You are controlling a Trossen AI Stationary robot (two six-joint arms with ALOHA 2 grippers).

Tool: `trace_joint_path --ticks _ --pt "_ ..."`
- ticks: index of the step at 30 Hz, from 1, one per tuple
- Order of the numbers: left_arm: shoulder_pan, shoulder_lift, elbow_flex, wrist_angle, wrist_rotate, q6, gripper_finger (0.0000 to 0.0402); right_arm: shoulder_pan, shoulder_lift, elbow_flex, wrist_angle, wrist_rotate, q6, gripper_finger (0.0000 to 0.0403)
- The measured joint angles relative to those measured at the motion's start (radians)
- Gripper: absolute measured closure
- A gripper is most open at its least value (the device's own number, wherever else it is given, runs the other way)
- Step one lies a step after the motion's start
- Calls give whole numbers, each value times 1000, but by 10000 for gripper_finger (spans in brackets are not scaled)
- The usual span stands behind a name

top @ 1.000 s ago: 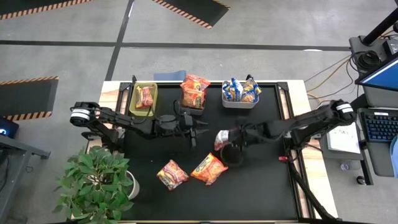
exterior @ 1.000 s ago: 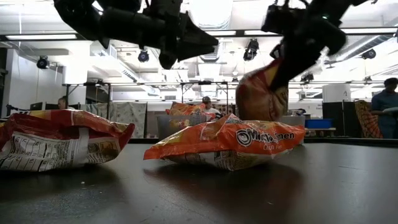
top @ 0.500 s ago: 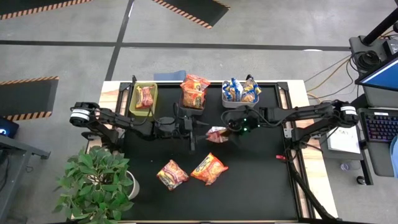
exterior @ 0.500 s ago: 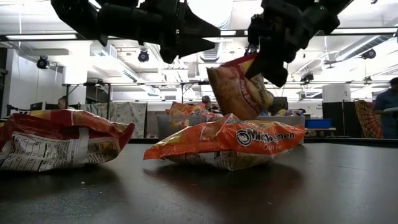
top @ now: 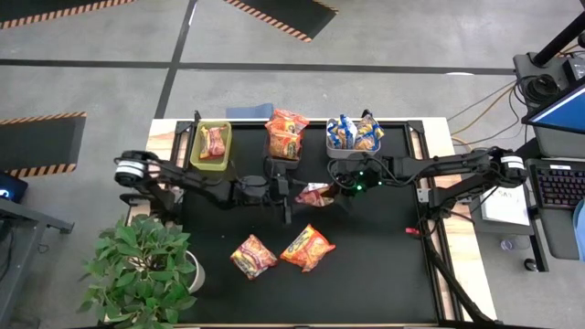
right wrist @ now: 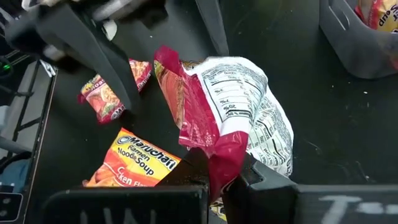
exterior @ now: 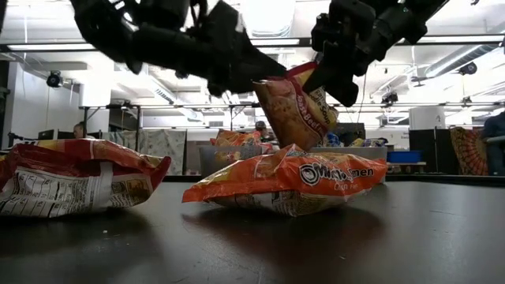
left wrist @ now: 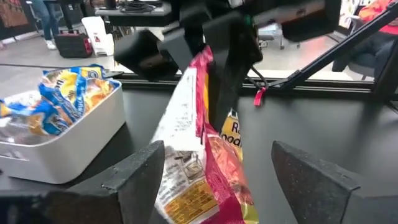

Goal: Sort Maruchan noodles
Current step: Put the red noodle pack into the white bin

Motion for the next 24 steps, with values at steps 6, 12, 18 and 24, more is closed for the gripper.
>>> trace_joint_path --ticks 6,12,18,24 --pt "0 130 0 189 -4 -17 140 0 0 -1 -2 0 -3 394" --pt "0 148 0 210 -49 -17 222 0 0 -1 -1 1 -7 394" --pt "0 148 0 206 -50 -17 347 0 0 -1 -1 31 -26 394" --pt "0 148 0 205 -50 -12 385 0 0 -1 -4 38 -3 370"
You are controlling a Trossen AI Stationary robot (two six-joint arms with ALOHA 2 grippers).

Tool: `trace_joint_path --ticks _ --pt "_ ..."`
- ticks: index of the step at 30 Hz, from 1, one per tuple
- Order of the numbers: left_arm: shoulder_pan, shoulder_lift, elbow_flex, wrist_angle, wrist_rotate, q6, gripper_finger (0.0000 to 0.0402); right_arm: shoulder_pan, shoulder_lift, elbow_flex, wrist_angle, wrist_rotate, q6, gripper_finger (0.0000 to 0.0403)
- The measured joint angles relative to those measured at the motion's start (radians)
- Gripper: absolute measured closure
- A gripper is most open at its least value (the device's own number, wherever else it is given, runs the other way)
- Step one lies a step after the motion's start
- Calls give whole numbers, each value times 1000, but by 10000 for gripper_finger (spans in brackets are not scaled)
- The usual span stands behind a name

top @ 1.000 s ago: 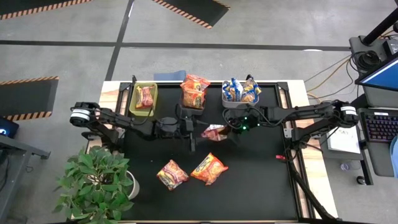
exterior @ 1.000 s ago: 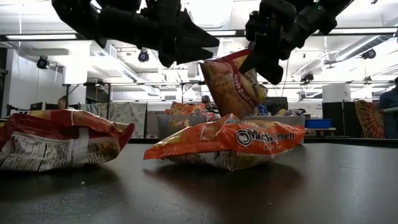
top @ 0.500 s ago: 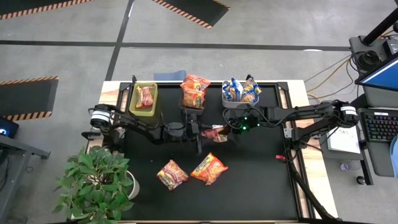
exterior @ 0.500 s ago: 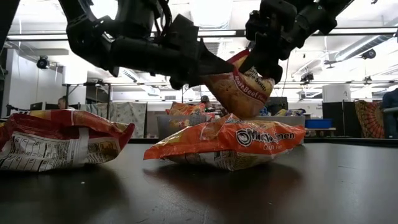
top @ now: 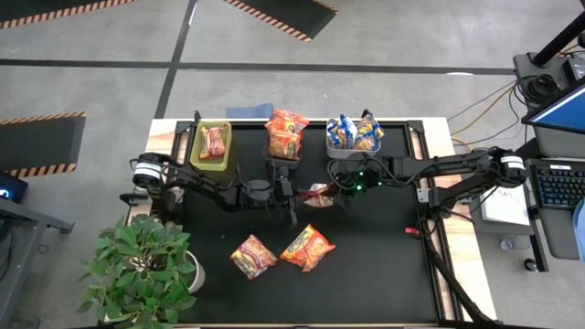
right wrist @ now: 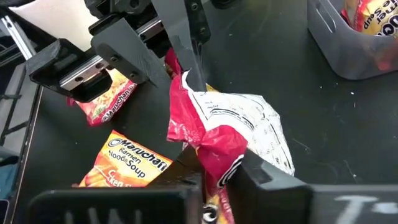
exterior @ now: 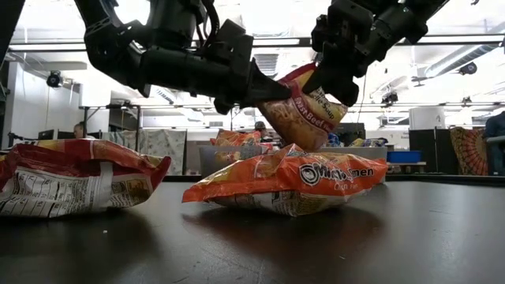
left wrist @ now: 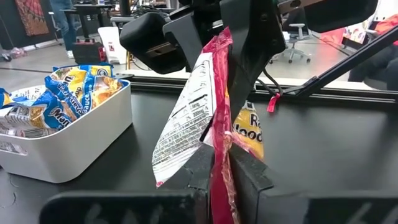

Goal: Sort Maruchan noodles
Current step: Put the red noodle pack into the white bin

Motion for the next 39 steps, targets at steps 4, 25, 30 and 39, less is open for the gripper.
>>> trace_joint_path --ticks 4,25,30,39 --pt "0 -6 0 -3 -3 7 394 -3 -7 1 -2 10 0 316" --pt "-5 -478 0 -824 -434 -19 401 -78 -218 49 -12 71 -142 168" --pt "-5 -590 0 -996 -589 -54 402 -78 -216 49 -3 99 -170 168" --pt "0 -733 0 -1269 -978 -96 401 -81 -178 49 39 175 -195 170"
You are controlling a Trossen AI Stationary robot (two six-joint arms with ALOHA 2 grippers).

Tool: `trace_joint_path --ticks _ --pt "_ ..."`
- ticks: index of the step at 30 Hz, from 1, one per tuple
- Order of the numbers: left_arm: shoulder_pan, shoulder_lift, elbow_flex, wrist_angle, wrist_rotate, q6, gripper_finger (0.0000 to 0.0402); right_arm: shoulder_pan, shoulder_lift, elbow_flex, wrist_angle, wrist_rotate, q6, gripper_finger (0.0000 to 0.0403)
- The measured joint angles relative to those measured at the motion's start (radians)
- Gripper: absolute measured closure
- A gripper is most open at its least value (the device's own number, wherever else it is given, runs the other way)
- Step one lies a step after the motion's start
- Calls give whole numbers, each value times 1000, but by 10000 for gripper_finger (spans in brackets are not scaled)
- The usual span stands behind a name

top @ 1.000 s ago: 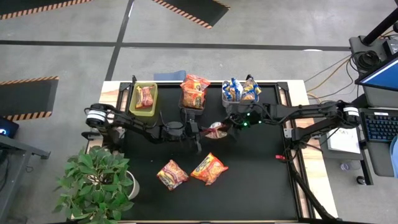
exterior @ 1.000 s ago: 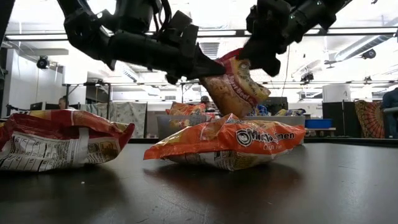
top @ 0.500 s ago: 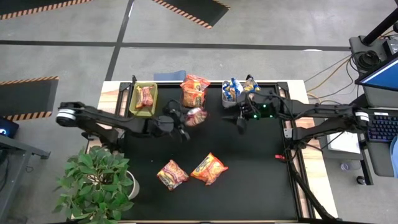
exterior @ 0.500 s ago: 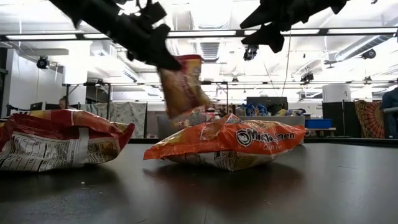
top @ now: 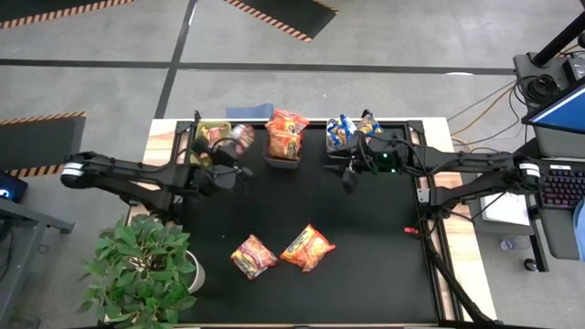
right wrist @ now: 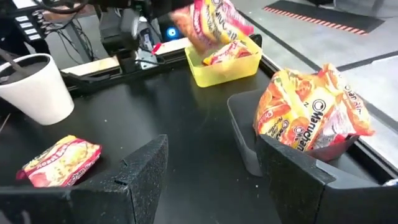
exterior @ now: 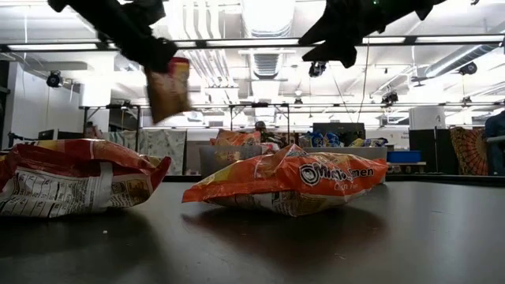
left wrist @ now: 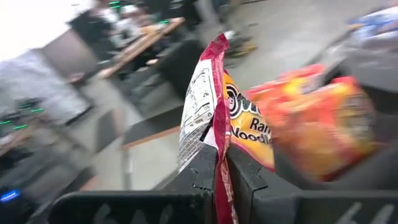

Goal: Sort Maruchan noodles
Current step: Put the red noodle pack into the white bin

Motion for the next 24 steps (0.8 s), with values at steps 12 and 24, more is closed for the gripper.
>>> trace_joint_path --ticks 12,24 --pt "176 -69 0 -454 -44 -434 401 0 9 0 77 0 -40 172" --pt "434 -70 -7 -634 118 -531 401 0 10 0 91 0 -68 172"
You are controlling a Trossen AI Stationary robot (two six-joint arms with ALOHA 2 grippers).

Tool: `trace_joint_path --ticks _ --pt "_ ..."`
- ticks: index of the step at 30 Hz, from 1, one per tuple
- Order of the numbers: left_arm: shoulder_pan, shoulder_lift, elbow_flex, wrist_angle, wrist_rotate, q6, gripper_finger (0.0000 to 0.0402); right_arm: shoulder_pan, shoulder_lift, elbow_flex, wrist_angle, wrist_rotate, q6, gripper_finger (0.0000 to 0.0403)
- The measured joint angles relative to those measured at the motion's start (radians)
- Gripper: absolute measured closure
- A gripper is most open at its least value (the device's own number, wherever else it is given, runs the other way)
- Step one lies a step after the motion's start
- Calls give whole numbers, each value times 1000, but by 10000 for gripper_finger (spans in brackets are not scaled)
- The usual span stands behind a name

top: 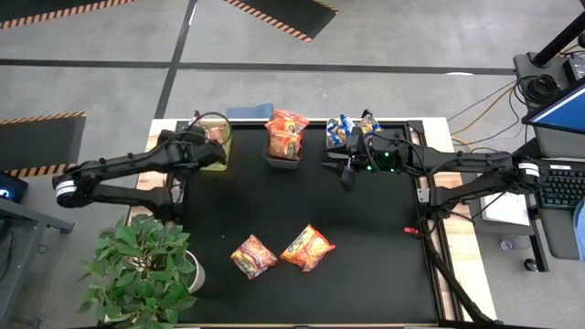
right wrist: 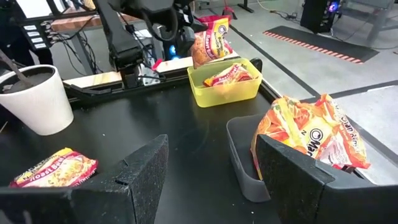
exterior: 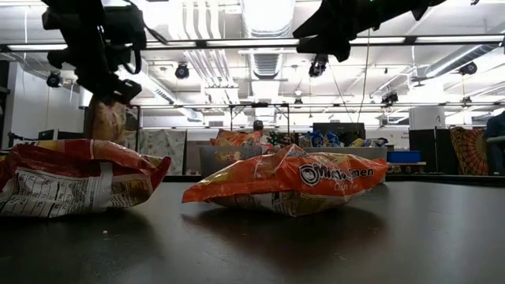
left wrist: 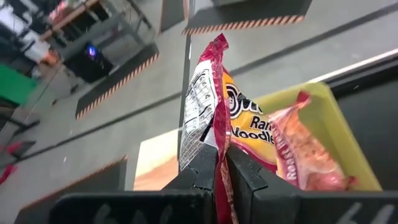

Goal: Sort Maruchan noodles
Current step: Put the red noodle pack into the white bin

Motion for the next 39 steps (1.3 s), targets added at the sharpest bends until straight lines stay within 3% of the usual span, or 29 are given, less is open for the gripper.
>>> trace_joint_path --ticks 7,18,26,39 --pt "37 0 -27 2 71 1 401 0 0 -10 0 0 -16 172" --pt "50 18 -44 86 21 1 401 -2 0 -14 22 0 -38 172" --pt "96 91 -59 86 86 -9 401 -27 -3 2 37 0 -52 172" --pt "125 235 -61 89 97 -58 401 -65 -3 5 36 0 -54 172"
